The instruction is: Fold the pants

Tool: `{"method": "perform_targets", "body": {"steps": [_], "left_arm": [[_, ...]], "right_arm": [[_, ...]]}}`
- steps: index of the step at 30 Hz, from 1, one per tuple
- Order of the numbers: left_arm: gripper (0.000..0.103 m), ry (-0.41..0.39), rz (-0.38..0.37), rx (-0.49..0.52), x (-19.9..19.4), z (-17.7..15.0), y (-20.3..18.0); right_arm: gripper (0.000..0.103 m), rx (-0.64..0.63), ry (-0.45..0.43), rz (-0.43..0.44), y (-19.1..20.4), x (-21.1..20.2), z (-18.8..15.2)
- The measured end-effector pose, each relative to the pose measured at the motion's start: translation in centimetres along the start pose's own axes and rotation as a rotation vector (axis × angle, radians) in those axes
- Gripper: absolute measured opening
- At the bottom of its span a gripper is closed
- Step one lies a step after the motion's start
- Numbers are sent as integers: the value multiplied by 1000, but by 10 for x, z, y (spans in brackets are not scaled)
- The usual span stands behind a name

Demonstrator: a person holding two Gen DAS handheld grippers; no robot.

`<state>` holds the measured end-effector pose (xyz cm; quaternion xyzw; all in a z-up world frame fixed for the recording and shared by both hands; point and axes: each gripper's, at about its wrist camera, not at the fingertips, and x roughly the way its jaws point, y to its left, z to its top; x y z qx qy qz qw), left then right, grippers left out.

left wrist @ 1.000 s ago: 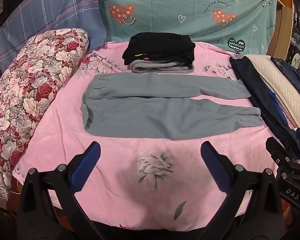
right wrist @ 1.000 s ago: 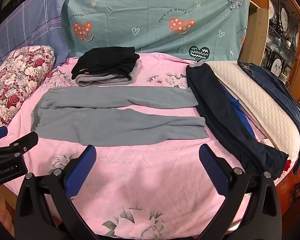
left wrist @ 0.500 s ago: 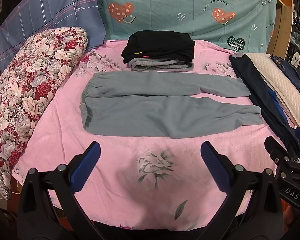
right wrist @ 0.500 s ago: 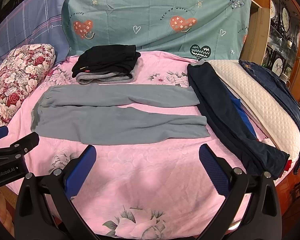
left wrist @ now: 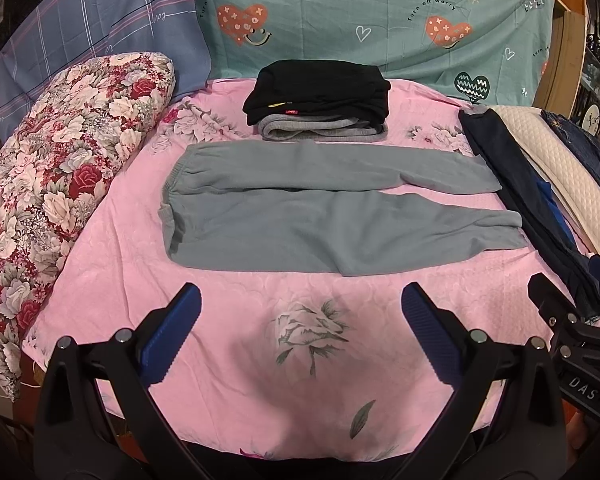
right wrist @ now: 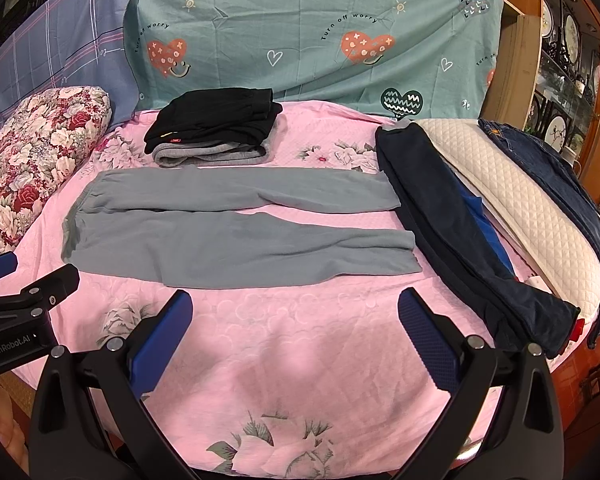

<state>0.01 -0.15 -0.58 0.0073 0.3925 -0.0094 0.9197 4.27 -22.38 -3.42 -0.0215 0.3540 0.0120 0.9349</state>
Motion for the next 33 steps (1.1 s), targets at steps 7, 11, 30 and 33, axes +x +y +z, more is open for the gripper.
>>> {"method": "perform_targets", "body": {"steps": [7, 11, 30, 33], "left_arm": [[101, 0, 0, 3, 0, 0, 0], [101, 1, 0, 0, 0, 0, 0], [101, -3, 2, -1, 2, -2, 2], [101, -3, 3, 0, 2, -2, 3]], "right_arm": [[102, 0, 1, 1, 0, 0, 0], [102, 0, 0, 1, 0, 0, 0], [102, 0, 6, 5, 2, 1, -2], [102, 3, 6, 6, 2, 1, -2]]}}
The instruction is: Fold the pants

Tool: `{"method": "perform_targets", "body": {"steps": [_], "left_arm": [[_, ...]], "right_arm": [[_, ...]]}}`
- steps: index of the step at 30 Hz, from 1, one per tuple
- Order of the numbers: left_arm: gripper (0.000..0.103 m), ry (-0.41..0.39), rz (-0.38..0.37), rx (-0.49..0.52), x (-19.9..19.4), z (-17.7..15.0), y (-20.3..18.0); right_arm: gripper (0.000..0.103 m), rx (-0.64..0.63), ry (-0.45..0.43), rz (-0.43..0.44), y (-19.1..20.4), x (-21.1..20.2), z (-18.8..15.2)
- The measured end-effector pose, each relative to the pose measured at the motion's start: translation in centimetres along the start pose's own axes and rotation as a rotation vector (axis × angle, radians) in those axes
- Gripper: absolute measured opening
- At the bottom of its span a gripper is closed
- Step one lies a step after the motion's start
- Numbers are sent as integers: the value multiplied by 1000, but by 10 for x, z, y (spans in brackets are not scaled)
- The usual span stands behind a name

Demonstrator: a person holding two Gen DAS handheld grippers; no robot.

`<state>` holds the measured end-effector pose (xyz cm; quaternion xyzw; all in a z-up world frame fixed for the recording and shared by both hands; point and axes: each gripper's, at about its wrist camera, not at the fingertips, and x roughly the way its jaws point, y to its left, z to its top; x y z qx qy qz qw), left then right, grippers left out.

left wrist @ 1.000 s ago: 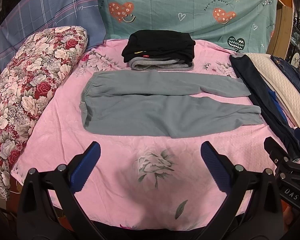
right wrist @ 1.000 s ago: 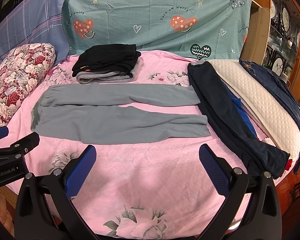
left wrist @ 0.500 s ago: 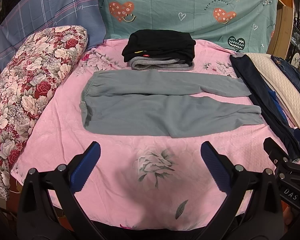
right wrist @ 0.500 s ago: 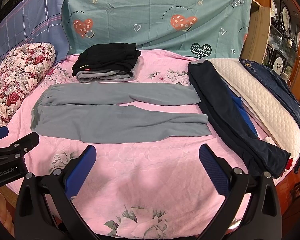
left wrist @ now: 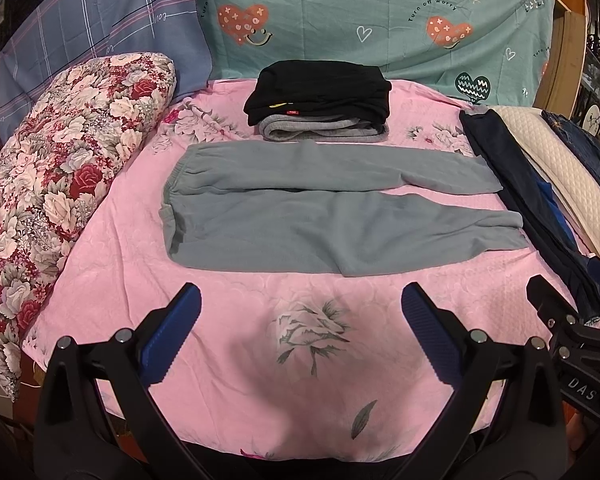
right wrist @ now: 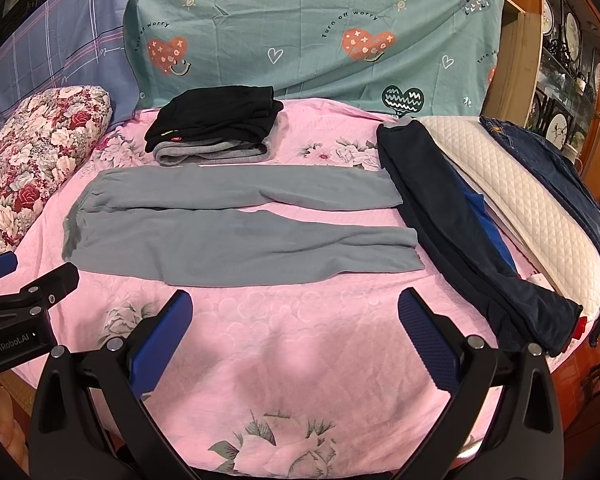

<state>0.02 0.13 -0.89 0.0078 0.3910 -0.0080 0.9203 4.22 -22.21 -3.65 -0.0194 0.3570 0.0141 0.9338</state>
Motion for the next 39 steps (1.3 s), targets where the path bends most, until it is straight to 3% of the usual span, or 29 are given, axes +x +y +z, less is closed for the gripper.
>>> {"method": "perform_targets", "body": {"steps": [22, 26, 28, 33, 39], "left_arm": [[101, 25, -8, 6, 7, 0, -3], [101, 193, -129, -69, 51, 0, 9], [101, 279, -146, -156, 83, -2, 26], [101, 304, -25, -276, 134, 12, 82], [101, 379, 0, -391, 186, 41, 150]], "right_arm": [[102, 0, 4, 3, 1, 1, -1], [102, 12, 35, -8, -3, 12, -4], [102, 25, 66, -8, -7, 20, -6], [102, 37, 109, -1, -10, 31, -10], [102, 29, 114, -14, -10, 34, -10]]}}
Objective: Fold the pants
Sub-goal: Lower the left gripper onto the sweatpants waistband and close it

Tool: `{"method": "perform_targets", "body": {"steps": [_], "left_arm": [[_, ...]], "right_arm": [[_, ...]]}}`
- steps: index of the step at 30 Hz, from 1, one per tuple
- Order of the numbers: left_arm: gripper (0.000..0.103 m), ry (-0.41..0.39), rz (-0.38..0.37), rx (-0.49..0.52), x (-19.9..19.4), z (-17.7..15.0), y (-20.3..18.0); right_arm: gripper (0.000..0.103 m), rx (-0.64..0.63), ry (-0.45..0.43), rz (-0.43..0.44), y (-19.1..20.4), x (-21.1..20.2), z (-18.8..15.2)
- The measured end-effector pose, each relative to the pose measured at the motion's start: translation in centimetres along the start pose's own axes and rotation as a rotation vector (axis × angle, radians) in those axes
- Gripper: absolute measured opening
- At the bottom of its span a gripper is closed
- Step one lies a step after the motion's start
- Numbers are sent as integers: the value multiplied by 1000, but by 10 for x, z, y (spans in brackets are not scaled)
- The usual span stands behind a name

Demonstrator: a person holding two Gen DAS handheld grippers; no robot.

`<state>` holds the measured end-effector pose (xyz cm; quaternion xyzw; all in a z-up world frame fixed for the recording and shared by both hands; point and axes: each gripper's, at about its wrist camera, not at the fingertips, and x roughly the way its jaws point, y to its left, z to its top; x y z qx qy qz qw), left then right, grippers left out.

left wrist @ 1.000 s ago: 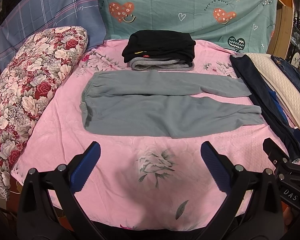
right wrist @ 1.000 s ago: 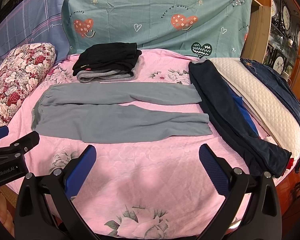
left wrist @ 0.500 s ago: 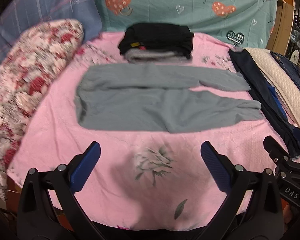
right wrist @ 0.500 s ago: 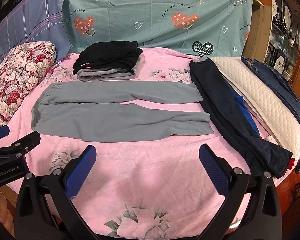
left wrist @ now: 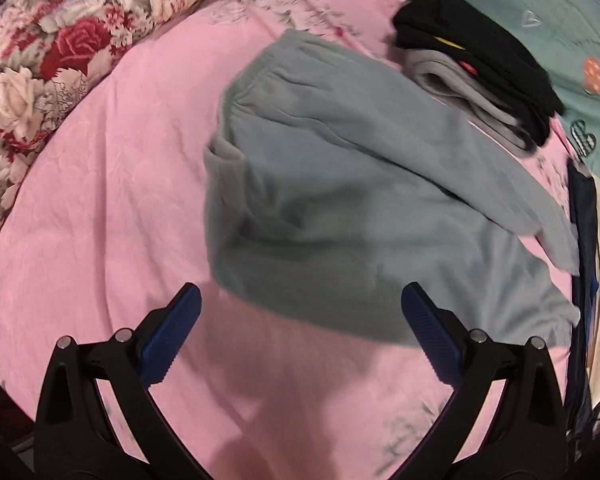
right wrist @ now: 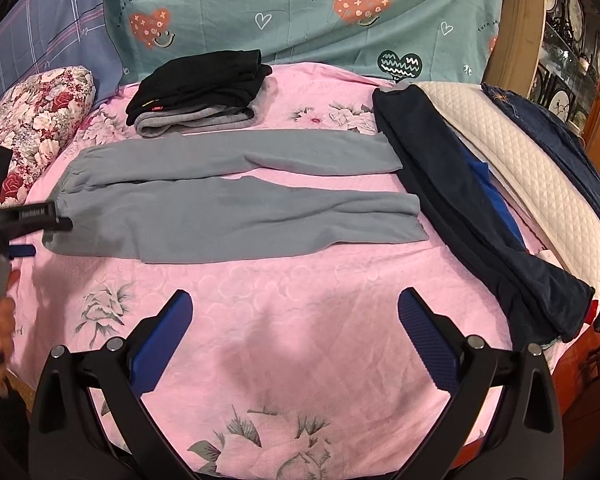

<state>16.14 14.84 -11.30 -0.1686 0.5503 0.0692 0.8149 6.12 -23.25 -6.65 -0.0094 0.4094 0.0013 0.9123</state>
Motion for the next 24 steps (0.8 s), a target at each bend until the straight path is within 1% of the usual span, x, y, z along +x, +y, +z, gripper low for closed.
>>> {"method": "perform_targets", "body": {"steps": [2, 4, 5, 6, 7, 8, 9, 11, 12, 13, 15, 18, 19, 20, 21, 22, 24], "left_arm": [[101, 55, -10, -28, 17, 13, 9], [101, 80, -26, -42, 28, 19, 14], [98, 65, -19, -36, 28, 22, 13], [93, 50, -28, -23, 27, 25, 11], [78, 48, -51, -3, 27, 28, 8], [64, 56, -60, 15, 28, 30, 5], [59, 53, -35, 26, 28, 33, 2], [28, 51, -16, 40, 29, 35, 1], [21, 57, -26, 44, 29, 37, 2], [15, 61, -64, 33, 28, 37, 5], [13, 30, -107, 16, 22, 36, 13], [13, -5, -115, 23, 13, 31, 17], [13, -12, -116, 24, 11, 30, 18], [13, -22, -118, 23, 8, 29, 19], [13, -34, -118, 20, 5, 27, 21], [13, -48, -118, 14, 3, 27, 22], [12, -71, -130, -10, -6, 24, 32]], "right_arm": [[102, 1, 7, 0, -2, 3, 0], [102, 4, 16, -2, -4, 7, 0], [102, 9, 22, -5, -6, 9, -1], [102, 15, 27, -9, -8, 11, -1], [102, 20, 30, -12, -10, 13, -1], [102, 27, 33, -17, -14, 15, 0], [102, 32, 36, -21, -16, 16, 1], [102, 42, 42, -33, -20, 19, 1], [102, 44, 46, -38, -22, 20, 2], [102, 45, 48, -42, -25, 21, 2], [102, 45, 39, -66, -34, 20, 6], [102, 49, -2, -120, -59, 13, 18], [102, 58, -3, -120, -68, 13, 22], [102, 84, 13, -98, -82, 15, 30], [102, 126, 48, -64, -98, 21, 38], [102, 162, 85, -44, -109, 28, 44], [102, 245, 178, 33, -134, 49, 55]]}}
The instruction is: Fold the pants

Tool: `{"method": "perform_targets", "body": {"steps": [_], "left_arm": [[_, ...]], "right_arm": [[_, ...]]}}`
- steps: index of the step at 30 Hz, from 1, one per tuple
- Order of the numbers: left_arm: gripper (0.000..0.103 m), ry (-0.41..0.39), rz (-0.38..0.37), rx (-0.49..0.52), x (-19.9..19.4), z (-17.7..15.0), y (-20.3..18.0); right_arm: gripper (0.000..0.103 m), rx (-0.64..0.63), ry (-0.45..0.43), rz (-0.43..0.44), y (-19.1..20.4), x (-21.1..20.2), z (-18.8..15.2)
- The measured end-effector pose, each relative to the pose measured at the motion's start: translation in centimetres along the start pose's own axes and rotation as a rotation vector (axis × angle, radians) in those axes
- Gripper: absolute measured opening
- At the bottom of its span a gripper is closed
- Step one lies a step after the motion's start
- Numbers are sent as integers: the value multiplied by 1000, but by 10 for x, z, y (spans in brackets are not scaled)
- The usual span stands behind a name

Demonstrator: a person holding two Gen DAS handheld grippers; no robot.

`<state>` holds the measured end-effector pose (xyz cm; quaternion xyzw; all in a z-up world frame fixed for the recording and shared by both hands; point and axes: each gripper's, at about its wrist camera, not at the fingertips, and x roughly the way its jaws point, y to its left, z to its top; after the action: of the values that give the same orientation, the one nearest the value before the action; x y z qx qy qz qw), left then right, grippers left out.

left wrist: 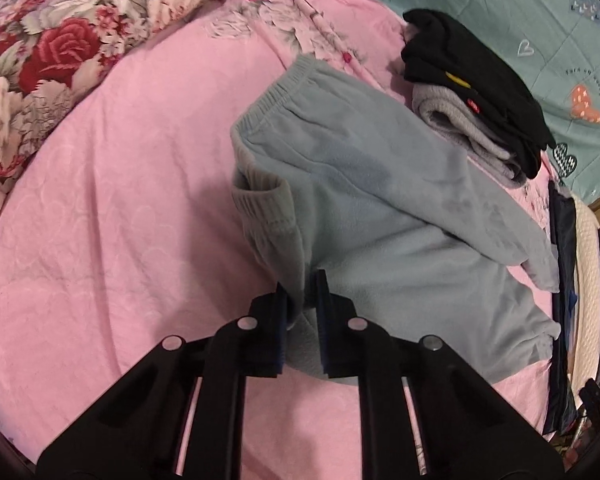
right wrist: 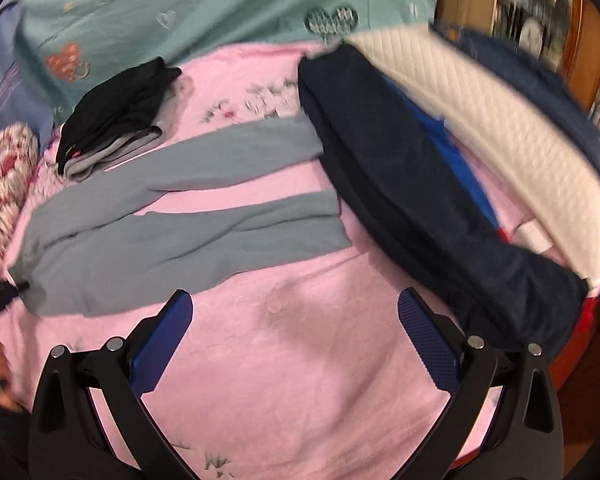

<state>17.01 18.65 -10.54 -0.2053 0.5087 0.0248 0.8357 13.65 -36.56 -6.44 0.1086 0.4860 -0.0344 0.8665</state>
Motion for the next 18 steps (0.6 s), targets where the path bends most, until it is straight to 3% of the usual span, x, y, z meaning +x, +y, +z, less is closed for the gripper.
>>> {"method": "perform_targets", "body": {"steps": [3, 4, 5, 6, 8, 12, 18], "left_arm": [[12, -1, -22, -28, -6, -1, 13], [1, 0, 2, -25, -5, -1, 15], [2, -8, 50, -19, -5, -1, 16], [2, -15, 74, -16, -6, 0, 19], [2, -3, 43, -35, -6, 2, 29], [2, 43, 0, -48, 2, 6, 40], [7, 97, 1, 6, 19, 5, 26]], "right_arm": [[102, 95, 120, 71, -16, 36, 20], [102, 110, 148, 98, -17, 47, 22], [102, 128, 180, 124, -19, 64, 27], [102, 132, 195, 115, -17, 74, 29], [98, 138, 210, 38, -16, 96, 34], [77, 85, 215, -34, -13, 125, 42], [79, -34, 252, -92, -8, 154, 51]]}}
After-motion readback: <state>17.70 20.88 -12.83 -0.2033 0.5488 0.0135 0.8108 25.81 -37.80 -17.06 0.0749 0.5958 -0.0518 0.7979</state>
